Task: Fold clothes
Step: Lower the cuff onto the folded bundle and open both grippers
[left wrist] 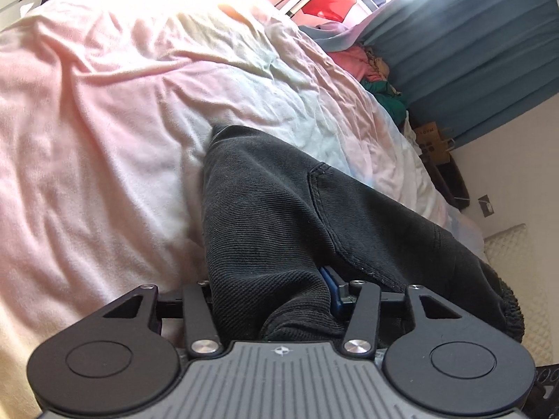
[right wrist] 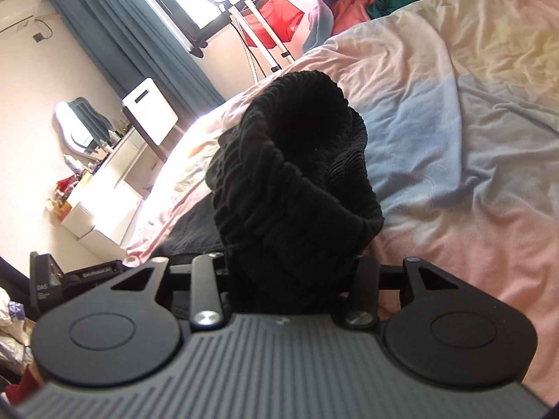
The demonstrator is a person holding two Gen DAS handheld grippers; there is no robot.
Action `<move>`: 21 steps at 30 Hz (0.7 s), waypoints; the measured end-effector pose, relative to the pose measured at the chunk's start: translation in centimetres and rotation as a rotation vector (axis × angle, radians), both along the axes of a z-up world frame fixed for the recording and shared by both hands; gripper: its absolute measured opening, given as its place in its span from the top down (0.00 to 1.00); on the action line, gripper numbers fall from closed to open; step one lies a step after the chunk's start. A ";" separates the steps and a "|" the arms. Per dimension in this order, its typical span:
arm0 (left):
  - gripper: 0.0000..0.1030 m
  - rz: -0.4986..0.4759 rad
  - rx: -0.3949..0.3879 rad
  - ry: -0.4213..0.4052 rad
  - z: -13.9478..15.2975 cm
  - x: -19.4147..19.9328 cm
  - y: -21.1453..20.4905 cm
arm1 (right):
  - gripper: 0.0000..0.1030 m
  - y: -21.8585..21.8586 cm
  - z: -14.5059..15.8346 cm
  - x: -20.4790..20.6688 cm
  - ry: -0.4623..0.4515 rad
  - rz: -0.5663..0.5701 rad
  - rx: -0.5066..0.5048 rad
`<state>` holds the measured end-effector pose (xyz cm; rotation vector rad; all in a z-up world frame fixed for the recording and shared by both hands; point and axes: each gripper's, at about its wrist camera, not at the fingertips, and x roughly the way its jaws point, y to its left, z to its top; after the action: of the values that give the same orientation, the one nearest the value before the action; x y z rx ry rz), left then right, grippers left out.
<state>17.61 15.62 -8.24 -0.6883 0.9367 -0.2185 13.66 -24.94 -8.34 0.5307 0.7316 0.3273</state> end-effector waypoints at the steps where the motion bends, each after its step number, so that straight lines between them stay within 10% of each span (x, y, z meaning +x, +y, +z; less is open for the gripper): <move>1: 0.54 -0.013 0.025 -0.007 1.4 0.4 -0.7 | 0.56 -0.4 0.7 0.3 -0.002 0.004 0.014; 11: 0.58 -0.163 0.083 -0.103 13.8 10.0 -16.3 | 0.58 -14.8 8.2 5.6 -0.083 -0.110 0.182; 21: 0.58 -0.328 -0.071 -0.133 8.2 26.2 -43.0 | 0.58 -35.4 8.9 14.6 -0.146 -0.405 0.082</move>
<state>43.82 -27.40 0.01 -0.5742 0.9138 -0.5834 28.26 -60.35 0.59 0.7104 0.4569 0.0173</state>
